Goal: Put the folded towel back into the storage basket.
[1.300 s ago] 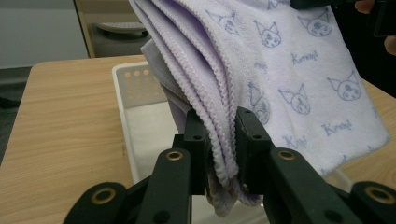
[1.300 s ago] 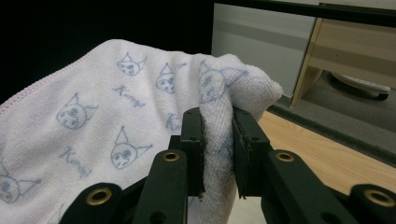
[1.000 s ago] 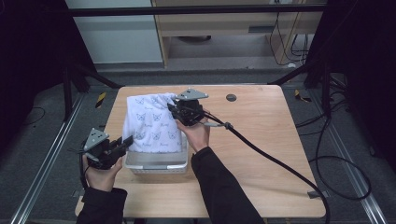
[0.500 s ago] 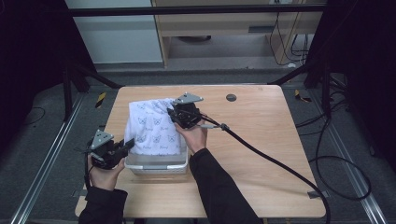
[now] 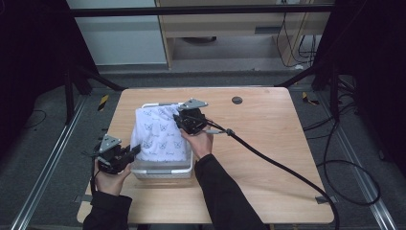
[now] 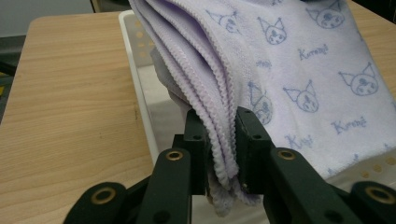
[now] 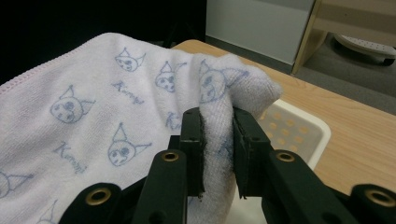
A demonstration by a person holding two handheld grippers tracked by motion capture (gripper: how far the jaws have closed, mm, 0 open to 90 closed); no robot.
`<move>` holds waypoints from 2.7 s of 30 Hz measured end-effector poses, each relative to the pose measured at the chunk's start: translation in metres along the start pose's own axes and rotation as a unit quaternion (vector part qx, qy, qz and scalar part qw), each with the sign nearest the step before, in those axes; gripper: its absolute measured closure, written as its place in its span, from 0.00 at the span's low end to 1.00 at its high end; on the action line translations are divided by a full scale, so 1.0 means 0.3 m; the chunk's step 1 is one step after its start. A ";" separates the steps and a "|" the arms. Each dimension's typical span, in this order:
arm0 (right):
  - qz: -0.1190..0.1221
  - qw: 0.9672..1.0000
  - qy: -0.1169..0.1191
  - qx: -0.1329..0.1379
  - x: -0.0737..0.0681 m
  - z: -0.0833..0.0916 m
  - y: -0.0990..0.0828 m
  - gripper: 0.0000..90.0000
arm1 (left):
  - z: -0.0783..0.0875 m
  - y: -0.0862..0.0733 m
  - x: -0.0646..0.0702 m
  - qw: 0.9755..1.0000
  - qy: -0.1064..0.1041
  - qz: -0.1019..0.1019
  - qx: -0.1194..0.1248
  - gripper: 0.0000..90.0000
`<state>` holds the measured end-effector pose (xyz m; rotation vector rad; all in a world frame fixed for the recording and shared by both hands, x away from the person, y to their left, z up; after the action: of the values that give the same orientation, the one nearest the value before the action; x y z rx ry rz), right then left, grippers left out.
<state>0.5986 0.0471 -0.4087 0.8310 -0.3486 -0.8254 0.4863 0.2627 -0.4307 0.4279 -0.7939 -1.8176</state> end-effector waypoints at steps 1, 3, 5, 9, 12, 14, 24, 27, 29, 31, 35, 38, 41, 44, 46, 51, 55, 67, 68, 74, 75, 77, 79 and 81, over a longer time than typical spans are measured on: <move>0.002 1.000 -0.002 0.000 0.003 -0.004 -0.003 0.85 | -0.005 -0.002 0.001 1.000 0.000 0.000 -0.003 0.84; 0.000 1.000 -0.001 -0.001 0.004 -0.008 -0.006 0.85 | -0.010 -0.003 0.001 1.000 0.000 -0.001 -0.005 0.84; -0.001 1.000 -0.002 -0.005 0.009 -0.019 -0.017 0.85 | -0.018 -0.006 0.003 1.000 0.001 0.000 -0.009 0.84; -0.006 1.000 -0.002 -0.012 0.014 -0.038 -0.035 0.84 | -0.032 -0.010 0.000 1.000 0.001 0.000 -0.017 0.84; -0.008 1.000 -0.002 -0.015 0.016 -0.050 -0.043 0.84 | -0.043 -0.014 -0.003 1.000 0.002 0.000 -0.021 0.84; -0.010 1.000 -0.001 -0.017 0.017 -0.057 -0.048 0.84 | -0.046 -0.015 -0.004 1.000 0.003 0.000 -0.023 0.84; -0.010 1.000 -0.005 -0.027 0.026 -0.087 -0.074 0.84 | -0.084 -0.029 0.004 0.999 0.007 -0.003 -0.043 0.84; -0.011 0.999 -0.007 -0.030 0.029 -0.096 -0.081 0.84 | -0.090 -0.029 0.004 0.999 0.010 -0.003 -0.045 0.84; -0.008 0.999 -0.008 -0.031 0.030 -0.098 -0.083 0.83 | -0.092 -0.030 0.002 0.999 0.012 -0.003 -0.046 0.84; -0.009 0.999 -0.009 -0.030 0.029 -0.099 -0.083 0.83 | -0.094 -0.031 0.002 0.999 0.012 -0.001 -0.046 0.83; -0.008 0.999 -0.013 -0.039 0.029 -0.111 -0.092 0.77 | -0.100 -0.033 -0.006 0.998 0.025 0.007 -0.050 0.74; 0.002 0.998 -0.021 -0.053 0.040 -0.119 -0.102 0.63 | -0.081 -0.030 -0.017 0.999 0.025 0.015 -0.037 0.65; 0.008 0.998 -0.032 -0.044 0.055 -0.096 -0.101 0.52 | -0.056 -0.025 -0.017 0.999 0.021 0.016 -0.021 0.62; 0.009 0.999 -0.037 -0.029 0.069 -0.061 -0.101 0.49 | -0.048 -0.024 -0.010 1.000 0.018 0.013 -0.015 0.61; 0.006 0.999 -0.038 -0.021 0.079 -0.034 -0.103 0.44 | -0.033 -0.018 0.001 1.000 0.016 0.005 -0.005 0.61; 0.003 0.999 -0.037 -0.010 0.105 0.038 -0.115 0.35 | -0.010 -0.008 0.020 1.000 0.000 -0.009 0.014 0.56; -0.005 0.999 -0.034 -0.003 0.131 0.110 -0.134 0.27 | -0.001 -0.007 0.024 1.000 -0.006 -0.016 0.023 0.51; -0.037 0.998 -0.036 0.029 0.233 0.316 -0.269 0.22 | 0.007 -0.010 0.025 0.999 -0.017 -0.026 0.029 0.43; -0.038 0.998 -0.035 0.029 0.239 0.327 -0.281 0.22 | 0.007 -0.011 0.026 0.999 -0.017 -0.027 0.028 0.43; -0.051 0.998 -0.038 0.029 0.289 0.407 -0.388 0.22 | 0.014 -0.016 0.029 0.999 -0.016 -0.034 0.028 0.40; -0.054 0.997 -0.037 0.029 0.299 0.419 -0.405 0.22 | 0.016 -0.019 0.027 0.999 -0.017 -0.036 0.028 0.40; -0.057 0.997 -0.039 0.026 0.315 0.440 -0.438 0.24 | 0.017 -0.022 0.025 0.999 -0.016 -0.038 0.027 0.39; -0.056 0.997 -0.041 0.026 0.325 0.450 -0.456 0.27 | 0.017 -0.024 0.023 0.999 -0.014 -0.038 0.027 0.39; -0.058 0.997 -0.052 0.024 0.350 0.484 -0.519 0.36 | 0.016 -0.030 0.016 0.999 -0.011 -0.038 0.024 0.39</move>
<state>0.5046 -0.1690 -0.4382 0.8608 -0.4153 -0.9747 0.4752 0.2618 -0.4331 0.4763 -0.8478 -1.8796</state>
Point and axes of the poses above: each handheld gripper's, and its own axes: z roughly backward along the jaws, y roughly out of its top, x roughly to its right, the point moved 4 cm from there along -z, roughly forward along the jaws, and after that the axes turned 14 degrees about -x, right-handed, at the moved point
